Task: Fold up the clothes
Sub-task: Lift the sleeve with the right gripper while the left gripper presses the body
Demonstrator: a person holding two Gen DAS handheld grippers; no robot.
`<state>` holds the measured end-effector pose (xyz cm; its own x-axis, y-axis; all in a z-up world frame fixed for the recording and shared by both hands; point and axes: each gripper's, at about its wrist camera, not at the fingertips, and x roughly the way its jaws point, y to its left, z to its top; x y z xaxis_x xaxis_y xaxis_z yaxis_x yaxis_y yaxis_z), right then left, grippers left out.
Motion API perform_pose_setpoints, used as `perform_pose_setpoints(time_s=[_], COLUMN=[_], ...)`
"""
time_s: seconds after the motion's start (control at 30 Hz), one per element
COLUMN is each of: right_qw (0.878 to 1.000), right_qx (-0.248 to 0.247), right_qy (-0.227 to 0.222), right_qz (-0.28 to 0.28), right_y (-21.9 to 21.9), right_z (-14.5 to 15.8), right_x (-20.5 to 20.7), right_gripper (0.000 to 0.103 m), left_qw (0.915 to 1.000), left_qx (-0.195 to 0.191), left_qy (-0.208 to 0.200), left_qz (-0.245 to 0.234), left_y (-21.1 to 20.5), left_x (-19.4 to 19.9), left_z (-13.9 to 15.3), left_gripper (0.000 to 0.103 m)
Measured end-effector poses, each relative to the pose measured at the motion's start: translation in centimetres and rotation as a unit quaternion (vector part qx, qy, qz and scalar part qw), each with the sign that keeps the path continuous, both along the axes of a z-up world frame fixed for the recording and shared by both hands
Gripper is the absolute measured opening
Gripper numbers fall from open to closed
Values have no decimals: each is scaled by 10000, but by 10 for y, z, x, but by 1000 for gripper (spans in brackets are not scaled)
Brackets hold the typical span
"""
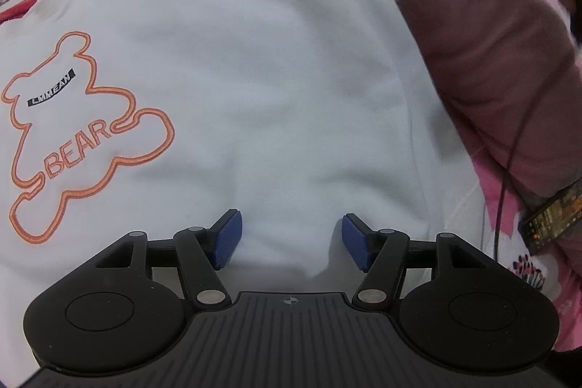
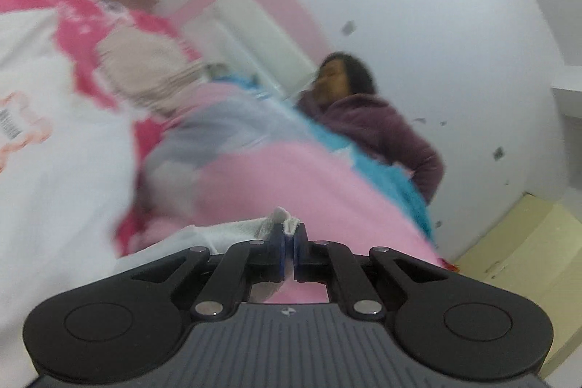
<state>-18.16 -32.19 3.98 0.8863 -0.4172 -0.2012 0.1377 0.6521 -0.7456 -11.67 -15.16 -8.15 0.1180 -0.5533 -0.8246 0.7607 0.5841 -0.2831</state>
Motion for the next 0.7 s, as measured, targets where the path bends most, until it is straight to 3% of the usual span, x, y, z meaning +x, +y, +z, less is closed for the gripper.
perform_pose_setpoints(time_s=[0.2,0.5,0.7], right_qw=[9977,9939,9893], right_qx=[-459,-306,-327], right_qy=[-474,-951,-1263], right_qz=[-120,-469,-648], right_y=[-28,-81,-103], right_z=[37,103,124], right_x=[40,108,138], right_gripper=[4,4,4], left_qw=[10000,10000,9999], left_qx=[1,-38,-53], left_qy=[-18,53,61], left_qz=[-19,-27,-77], left_y=[2,7,9], left_x=[-2,0,-1], left_z=[1,2,2], left_gripper=[62,62,62])
